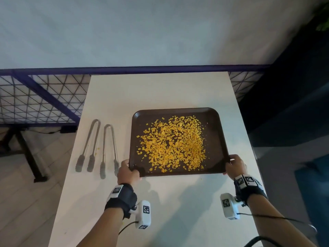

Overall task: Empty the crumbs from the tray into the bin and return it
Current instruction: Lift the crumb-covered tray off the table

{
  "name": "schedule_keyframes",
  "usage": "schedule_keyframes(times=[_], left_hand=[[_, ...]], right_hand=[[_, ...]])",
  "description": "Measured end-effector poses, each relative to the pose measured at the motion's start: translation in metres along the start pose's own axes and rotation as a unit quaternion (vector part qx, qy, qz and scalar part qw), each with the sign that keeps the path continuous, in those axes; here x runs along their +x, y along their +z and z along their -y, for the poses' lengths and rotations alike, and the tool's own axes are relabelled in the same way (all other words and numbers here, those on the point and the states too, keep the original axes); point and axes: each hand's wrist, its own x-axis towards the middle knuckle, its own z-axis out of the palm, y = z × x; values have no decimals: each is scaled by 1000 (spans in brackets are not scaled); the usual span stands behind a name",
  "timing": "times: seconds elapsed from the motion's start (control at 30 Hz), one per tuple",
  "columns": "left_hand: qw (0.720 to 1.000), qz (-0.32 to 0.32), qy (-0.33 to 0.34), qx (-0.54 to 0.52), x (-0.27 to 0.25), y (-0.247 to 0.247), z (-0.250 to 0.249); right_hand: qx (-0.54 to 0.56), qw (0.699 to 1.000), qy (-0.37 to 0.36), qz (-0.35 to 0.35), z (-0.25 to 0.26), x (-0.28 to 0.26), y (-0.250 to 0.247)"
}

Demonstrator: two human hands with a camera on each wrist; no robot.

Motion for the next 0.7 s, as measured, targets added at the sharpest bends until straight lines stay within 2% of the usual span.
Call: schedule_keyframes(times=[0.2, 0.37, 0.57, 0.7], left_hand=[[991, 13, 24, -132, -39, -27, 2], [972, 13, 49, -229, -101, -52, 21], [961, 9, 74, -267, -196, -74, 63], [963, 1, 66, -263, -242, -88, 105]], right_hand=[[60, 996, -55, 23, -25, -23, -25], [193, 978, -57, 49, -44, -75, -52], [237, 962, -129, 36, -80, -161, -66], [211, 969, -129, 23, -115, -198, -64]])
